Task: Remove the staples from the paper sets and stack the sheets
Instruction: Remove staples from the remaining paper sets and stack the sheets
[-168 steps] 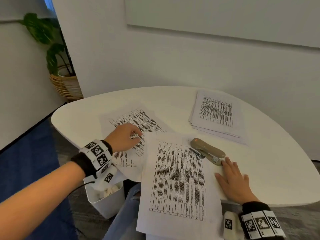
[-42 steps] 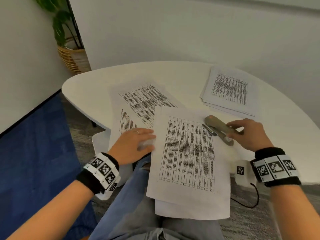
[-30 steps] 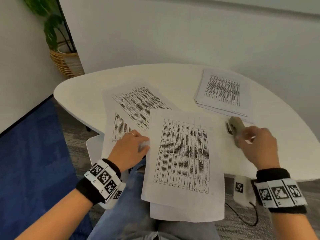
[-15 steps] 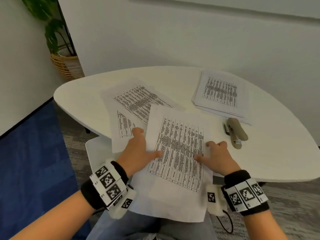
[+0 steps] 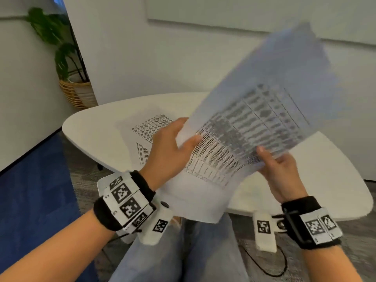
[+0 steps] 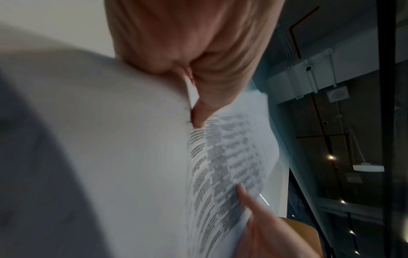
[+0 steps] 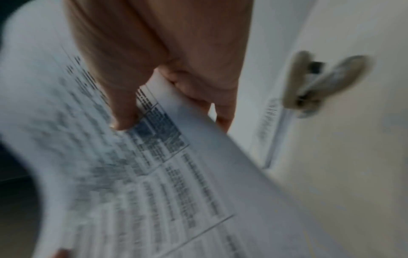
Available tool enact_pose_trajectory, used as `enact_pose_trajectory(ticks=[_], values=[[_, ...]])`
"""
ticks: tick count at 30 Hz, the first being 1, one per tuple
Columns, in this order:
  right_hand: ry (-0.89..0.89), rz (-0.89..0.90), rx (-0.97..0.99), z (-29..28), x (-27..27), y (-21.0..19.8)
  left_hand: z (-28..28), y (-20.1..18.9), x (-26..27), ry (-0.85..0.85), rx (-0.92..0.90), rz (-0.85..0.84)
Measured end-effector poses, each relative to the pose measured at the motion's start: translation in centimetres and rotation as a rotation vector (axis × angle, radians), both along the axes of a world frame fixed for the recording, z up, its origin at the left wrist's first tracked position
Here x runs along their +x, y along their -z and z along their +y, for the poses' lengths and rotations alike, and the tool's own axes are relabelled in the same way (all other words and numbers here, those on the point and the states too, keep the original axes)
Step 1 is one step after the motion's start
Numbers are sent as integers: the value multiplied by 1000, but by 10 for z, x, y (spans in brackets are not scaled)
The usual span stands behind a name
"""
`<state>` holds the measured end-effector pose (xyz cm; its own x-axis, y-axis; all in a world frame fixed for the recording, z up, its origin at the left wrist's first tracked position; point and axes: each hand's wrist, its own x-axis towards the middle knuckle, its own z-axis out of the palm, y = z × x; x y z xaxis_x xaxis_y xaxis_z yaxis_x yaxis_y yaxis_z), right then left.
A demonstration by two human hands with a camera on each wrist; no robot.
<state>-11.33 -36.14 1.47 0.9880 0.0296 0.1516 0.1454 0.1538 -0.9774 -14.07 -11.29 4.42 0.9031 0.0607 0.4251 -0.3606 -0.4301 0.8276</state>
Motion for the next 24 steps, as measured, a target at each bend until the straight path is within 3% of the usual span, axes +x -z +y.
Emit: enact_pose_trajectory(ticks=[5, 9, 14, 19, 22, 24], values=[[66, -262, -55, 16, 9, -64, -21, -3, 20, -80, -47, -37], [130, -362, -119, 20, 22, -87, -27, -22, 36, -145, -164, -124], [92, -286, -103, 12, 37, -74, -23, -44, 47, -154, -249, -131], [101, -248, -188, 16, 34, -48, -30, -40, 44, -101, -226, -152], [110, -249, -163, 18, 33, -47, -33, -45, 38, -70, -187, -249], [131, -272, -138, 19, 32, -51, -33, -53, 37, -80, -62, -324]])
